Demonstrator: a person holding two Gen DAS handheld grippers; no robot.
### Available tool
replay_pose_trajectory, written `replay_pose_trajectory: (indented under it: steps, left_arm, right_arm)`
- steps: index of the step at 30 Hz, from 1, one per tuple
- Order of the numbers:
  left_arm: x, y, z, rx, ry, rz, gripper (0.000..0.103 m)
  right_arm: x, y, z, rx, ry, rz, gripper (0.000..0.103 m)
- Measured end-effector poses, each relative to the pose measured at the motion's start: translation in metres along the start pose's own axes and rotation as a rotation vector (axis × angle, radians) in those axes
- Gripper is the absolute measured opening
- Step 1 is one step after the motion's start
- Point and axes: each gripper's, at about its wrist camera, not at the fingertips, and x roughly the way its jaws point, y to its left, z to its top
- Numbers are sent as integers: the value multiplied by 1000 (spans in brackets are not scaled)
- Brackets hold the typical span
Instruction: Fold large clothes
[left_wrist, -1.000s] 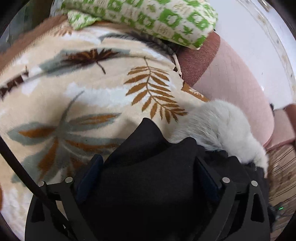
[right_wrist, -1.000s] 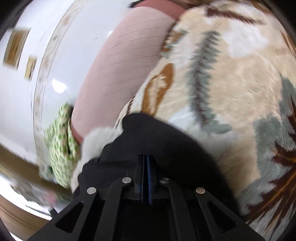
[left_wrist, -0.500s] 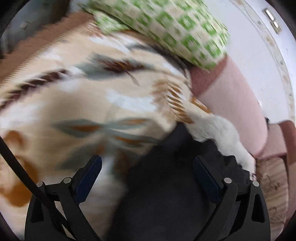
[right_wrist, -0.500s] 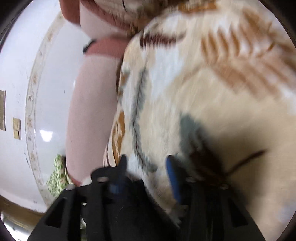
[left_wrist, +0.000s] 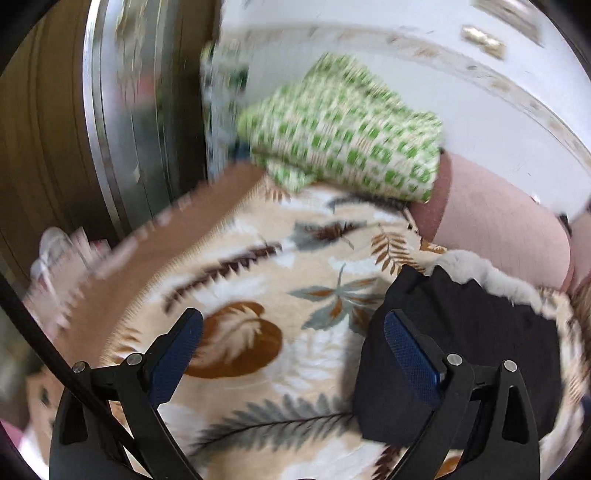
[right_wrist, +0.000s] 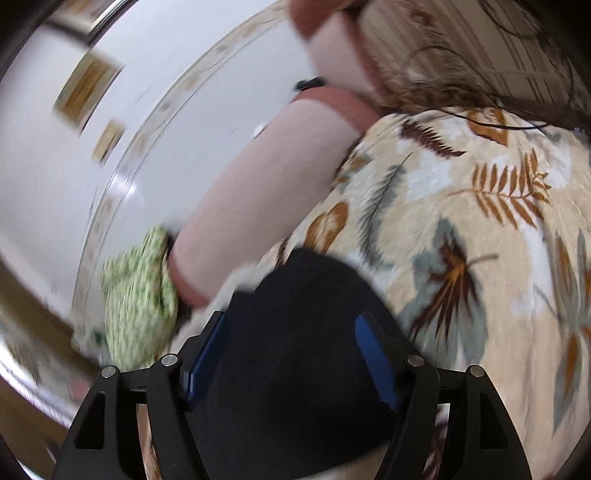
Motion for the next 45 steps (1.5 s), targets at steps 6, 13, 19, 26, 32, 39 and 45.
replay_pose_trajectory:
  steps: [6, 13, 19, 26, 32, 39, 45]
  left_arm:
    - [-81, -11, -34, 79, -224, 52, 99]
    - [-143, -19, -69, 74, -285, -104, 100]
    - [-164, -42, -105, 75, -262, -171, 100]
    - [-161, -72, -157, 84, -138, -302, 100]
    - [-156, -108, -192, 205, -68, -336, 100]
    - [-132, -134, -217, 293, 26, -311, 100]
    - [-112, -132, -221, 275, 54, -301, 100]
  right_arm:
    - [-22, 19, -59, -133, 51, -32, 76]
    - [-49, 17, -118, -221, 103, -56, 79]
    - [-71, 14, -154, -309, 93, -108, 81]
    - [-90, 9, -164, -367, 17, -182, 85]
    - [-97, 6, -166, -386, -25, -215, 87]
    - [-94, 7, -173, -449, -60, -293, 89]
    - [-81, 7, -179, -480, -35, -320, 89]
